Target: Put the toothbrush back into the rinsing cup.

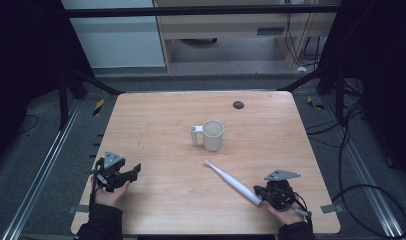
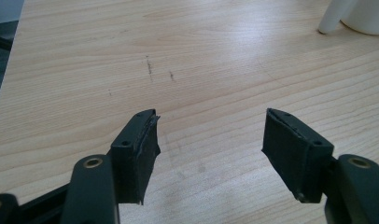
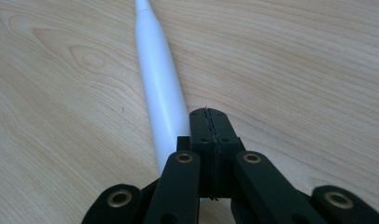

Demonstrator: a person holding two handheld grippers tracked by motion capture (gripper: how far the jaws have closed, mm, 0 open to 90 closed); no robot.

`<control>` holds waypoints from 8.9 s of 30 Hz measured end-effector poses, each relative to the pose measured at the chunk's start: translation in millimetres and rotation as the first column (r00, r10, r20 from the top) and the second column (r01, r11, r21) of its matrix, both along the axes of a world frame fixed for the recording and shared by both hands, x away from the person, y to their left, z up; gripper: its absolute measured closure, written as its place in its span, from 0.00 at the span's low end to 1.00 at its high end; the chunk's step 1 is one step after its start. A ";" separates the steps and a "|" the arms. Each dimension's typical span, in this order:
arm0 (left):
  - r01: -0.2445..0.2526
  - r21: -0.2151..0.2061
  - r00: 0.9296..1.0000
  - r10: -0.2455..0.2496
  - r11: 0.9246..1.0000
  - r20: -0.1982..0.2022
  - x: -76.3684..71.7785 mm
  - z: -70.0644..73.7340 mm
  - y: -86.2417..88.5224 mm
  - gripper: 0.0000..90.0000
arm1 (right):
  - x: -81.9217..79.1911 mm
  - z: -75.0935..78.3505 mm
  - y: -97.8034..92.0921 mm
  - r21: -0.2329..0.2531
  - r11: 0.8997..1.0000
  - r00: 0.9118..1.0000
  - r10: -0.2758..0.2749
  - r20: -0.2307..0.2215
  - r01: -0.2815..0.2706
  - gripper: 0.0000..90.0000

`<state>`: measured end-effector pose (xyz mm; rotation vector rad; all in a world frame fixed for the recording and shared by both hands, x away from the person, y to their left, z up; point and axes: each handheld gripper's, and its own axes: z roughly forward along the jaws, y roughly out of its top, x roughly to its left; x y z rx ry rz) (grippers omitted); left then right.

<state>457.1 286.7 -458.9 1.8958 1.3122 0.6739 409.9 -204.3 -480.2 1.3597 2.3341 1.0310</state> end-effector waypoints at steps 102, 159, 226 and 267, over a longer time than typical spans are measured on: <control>0.028 0.038 0.999 -0.027 0.999 -0.034 5.6 -4.8 -7.1 0.35 | 59.8 63.4 58.7 -0.090 0.996 0.999 0.023 0.029 -0.020 0.59; 0.031 0.041 0.999 -0.029 0.999 -0.039 5.9 -5.4 -7.5 0.35 | 73.8 24.2 87.4 -0.195 0.975 0.983 0.074 -0.168 -0.106 0.57; 0.034 0.035 0.998 -0.032 0.999 -0.051 7.2 -6.3 -7.2 0.35 | 79.5 13.9 92.6 -0.251 0.959 0.966 0.066 -0.251 -0.131 0.74; 0.030 0.032 0.999 -0.028 0.999 -0.045 6.9 -5.1 -7.0 0.35 | 63.8 76.7 66.4 0.080 0.996 0.995 0.028 0.094 -0.036 0.75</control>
